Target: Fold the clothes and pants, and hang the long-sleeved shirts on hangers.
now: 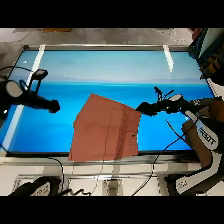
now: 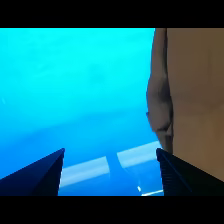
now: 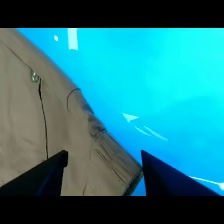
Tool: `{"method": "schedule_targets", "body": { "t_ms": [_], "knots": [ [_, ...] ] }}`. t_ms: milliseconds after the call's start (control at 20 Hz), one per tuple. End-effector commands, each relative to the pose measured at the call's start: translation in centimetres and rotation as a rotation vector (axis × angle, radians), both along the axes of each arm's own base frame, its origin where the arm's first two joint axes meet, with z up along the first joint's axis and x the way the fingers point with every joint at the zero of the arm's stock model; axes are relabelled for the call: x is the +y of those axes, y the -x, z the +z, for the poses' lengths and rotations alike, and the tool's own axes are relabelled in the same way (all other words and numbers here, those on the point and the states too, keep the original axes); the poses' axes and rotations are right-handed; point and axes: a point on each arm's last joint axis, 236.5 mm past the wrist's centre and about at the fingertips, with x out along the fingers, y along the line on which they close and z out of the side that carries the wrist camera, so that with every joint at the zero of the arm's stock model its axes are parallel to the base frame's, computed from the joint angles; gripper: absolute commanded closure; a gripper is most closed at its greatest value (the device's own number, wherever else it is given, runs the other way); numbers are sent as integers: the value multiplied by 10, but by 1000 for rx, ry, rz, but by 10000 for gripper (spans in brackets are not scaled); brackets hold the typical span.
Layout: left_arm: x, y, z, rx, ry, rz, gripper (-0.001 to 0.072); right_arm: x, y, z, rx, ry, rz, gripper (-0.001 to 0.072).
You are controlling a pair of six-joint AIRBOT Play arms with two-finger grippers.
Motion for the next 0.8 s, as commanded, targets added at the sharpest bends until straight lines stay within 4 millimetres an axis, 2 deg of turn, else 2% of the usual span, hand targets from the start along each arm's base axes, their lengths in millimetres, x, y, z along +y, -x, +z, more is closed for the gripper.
{"method": "schedule_targets", "body": {
  "t_ms": [0,200,250,300,400,450,600,650,700,750],
  "knots": [
    [14,56,-10,48,23,42,97,-10,29,-13,77,85,134,168],
    [0,132,-62,145,148,132,97,-2,36,-12,54,84,211,172],
    [-5,150,-79,183,156,136,97,2,35,-12,47,87,217,237],
    [-11,164,-92,218,176,139,97,7,36,-12,44,89,228,428],
    [-23,185,-116,288,218,149,97,16,39,-12,41,91,251,693],
    [-23,185,-123,283,222,162,96,18,37,-12,31,96,250,689],
    [-27,170,-121,219,248,166,98,21,23,-8,-15,92,207,689],
    [-28,170,-121,209,240,133,108,22,12,-4,-41,87,180,689],
    [-27,169,-121,199,231,110,150,23,-1,1,-74,81,142,690],
    [-26,166,-121,185,226,102,177,25,-21,10,-124,67,86,690]
  ]
}}
